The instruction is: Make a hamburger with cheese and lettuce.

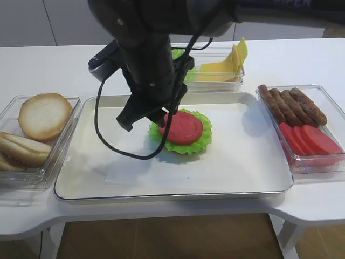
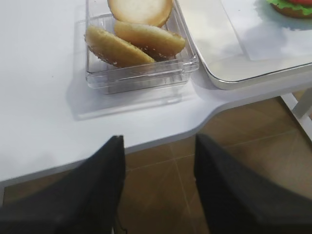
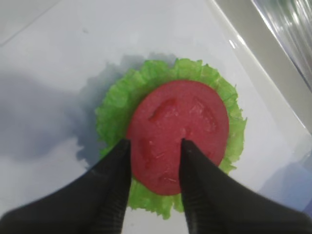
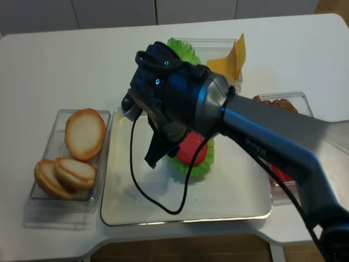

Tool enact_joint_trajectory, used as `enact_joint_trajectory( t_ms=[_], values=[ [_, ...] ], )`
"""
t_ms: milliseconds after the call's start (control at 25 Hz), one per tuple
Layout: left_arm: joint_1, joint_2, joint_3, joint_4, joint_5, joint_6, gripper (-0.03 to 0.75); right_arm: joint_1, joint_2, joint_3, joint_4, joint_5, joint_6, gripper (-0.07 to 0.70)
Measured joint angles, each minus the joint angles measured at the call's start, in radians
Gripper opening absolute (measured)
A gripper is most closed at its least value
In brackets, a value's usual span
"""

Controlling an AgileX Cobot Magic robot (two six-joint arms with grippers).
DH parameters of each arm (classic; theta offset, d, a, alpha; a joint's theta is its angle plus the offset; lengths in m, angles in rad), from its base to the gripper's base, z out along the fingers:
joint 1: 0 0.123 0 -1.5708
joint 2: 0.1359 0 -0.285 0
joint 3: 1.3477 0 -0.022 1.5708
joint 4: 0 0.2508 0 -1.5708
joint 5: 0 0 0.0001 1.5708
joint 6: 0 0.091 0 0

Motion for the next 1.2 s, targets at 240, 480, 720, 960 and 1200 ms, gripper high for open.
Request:
enact_joint_trajectory(
  t_ms=[240,480,720,960,1200],
  values=[
    [0.0,0.0,0.0,0.0,0.0,0.0,0.342,-0.166,-0.026,0.0,0.221,0.0,-0.026,0.259],
    [0.0,0.0,0.0,0.0,0.0,0.0,0.342,-0.392,-0.118,0.0,0.293,0.002,-0.034,0.289],
    [0.0,0.0,0.0,0.0,0.0,0.0,0.342,-0.617,-0.219,0.0,0.321,0.008,-0.051,0.316],
    [0.0,0.0,0.0,0.0,0.0,0.0,0.342,-0.809,-0.299,0.001,0.378,0.016,-0.065,0.317],
    [0.0,0.0,0.0,0.0,0.0,0.0,0.342,-0.91,-0.329,0.006,0.385,0.02,-0.066,0.319]
  ],
)
